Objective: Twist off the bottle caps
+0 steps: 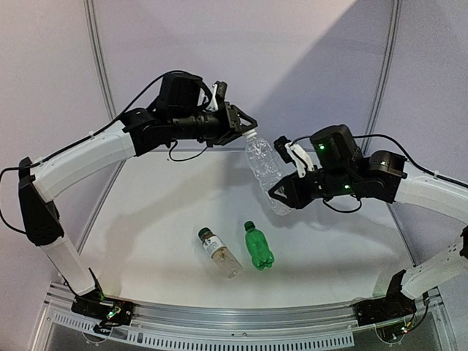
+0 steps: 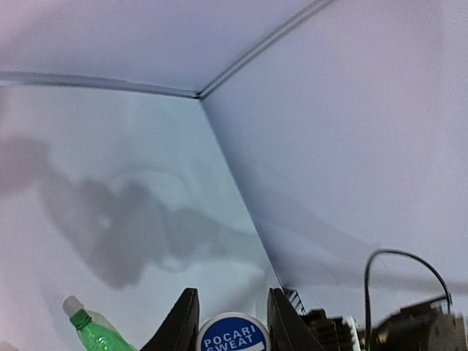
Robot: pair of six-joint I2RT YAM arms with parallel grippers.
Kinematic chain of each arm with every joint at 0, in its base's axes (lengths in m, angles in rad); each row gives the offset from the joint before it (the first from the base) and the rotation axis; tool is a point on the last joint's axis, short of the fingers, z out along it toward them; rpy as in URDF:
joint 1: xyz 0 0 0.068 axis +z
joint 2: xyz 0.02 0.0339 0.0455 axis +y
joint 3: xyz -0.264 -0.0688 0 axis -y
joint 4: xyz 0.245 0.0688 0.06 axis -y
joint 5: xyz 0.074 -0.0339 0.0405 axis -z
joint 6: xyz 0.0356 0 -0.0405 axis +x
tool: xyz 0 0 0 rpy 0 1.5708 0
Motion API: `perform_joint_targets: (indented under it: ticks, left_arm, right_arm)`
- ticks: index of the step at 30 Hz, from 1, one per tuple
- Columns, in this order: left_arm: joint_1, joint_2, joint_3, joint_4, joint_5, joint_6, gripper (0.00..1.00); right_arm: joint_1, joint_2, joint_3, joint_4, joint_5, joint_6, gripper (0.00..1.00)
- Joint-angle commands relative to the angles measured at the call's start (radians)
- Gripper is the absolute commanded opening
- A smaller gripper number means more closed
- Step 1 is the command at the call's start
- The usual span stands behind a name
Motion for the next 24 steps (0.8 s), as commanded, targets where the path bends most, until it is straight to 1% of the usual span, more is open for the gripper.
perform_joint_targets:
  ticks: [1, 4, 6, 7, 9, 10, 12, 13, 14, 15, 16, 18, 21, 24]
  left_arm:
    - [-0.011, 0.058, 0.038, -0.207, -0.126, -0.151, 0.09]
    - [-0.011, 0.058, 0.041, -0.221, -0.132, -0.200, 0.10]
    - [-0.011, 0.051, 0.038, -0.224, -0.131, -0.207, 0.13]
    - [-0.011, 0.047, 0.038, -0.220, -0.126, -0.203, 0.16]
    - [-0.010, 0.039, 0.036, -0.206, -0.111, -0.184, 0.26]
    - [-0.010, 0.034, 0.032, -0.193, -0.102, -0.166, 0.36]
    - [-0.010, 0.019, 0.027, -0.173, -0.096, -0.119, 0.60]
    - [-0.008, 0.004, 0.020, -0.164, -0.100, -0.091, 0.75]
    - [-0.003, -0.015, 0.008, -0.147, -0.098, -0.063, 0.80]
    - [0.003, -0.039, -0.013, -0.125, -0.091, -0.038, 0.90]
    - [0.012, -0.068, -0.041, -0.096, -0.081, -0.015, 0.98]
    - [0.039, -0.134, -0.133, -0.017, -0.026, 0.027, 0.99]
    - [0.088, -0.229, -0.261, 0.136, 0.119, 0.088, 0.99]
    - [0.114, -0.288, -0.330, 0.244, 0.263, 0.138, 0.99]
  right_arm:
    - [0.049, 0.053, 0.082, -0.048, 0.315, 0.033, 0.00]
    - [0.059, 0.087, 0.106, -0.069, 0.350, 0.068, 0.00]
    - [0.059, 0.088, 0.105, -0.073, 0.360, 0.070, 0.00]
    - [0.060, 0.083, 0.100, -0.069, 0.357, 0.066, 0.00]
    - [0.059, 0.070, 0.081, -0.045, 0.330, 0.053, 0.00]
    - [0.059, 0.060, 0.069, -0.028, 0.310, 0.046, 0.00]
    - [0.059, 0.038, 0.036, 0.005, 0.261, 0.034, 0.00]
    - [0.059, 0.028, 0.018, 0.024, 0.236, 0.027, 0.00]
    - [0.059, 0.012, -0.001, 0.040, 0.216, 0.022, 0.00]
    - [0.059, -0.001, -0.018, 0.055, 0.197, 0.020, 0.00]
    - [0.059, -0.022, -0.035, 0.065, 0.177, 0.022, 0.00]
    - [0.059, -0.049, -0.061, 0.081, 0.129, 0.016, 0.00]
    - [0.059, -0.087, -0.095, 0.105, 0.045, 0.004, 0.00]
    - [0.059, -0.114, -0.128, 0.133, -0.086, -0.010, 0.00]
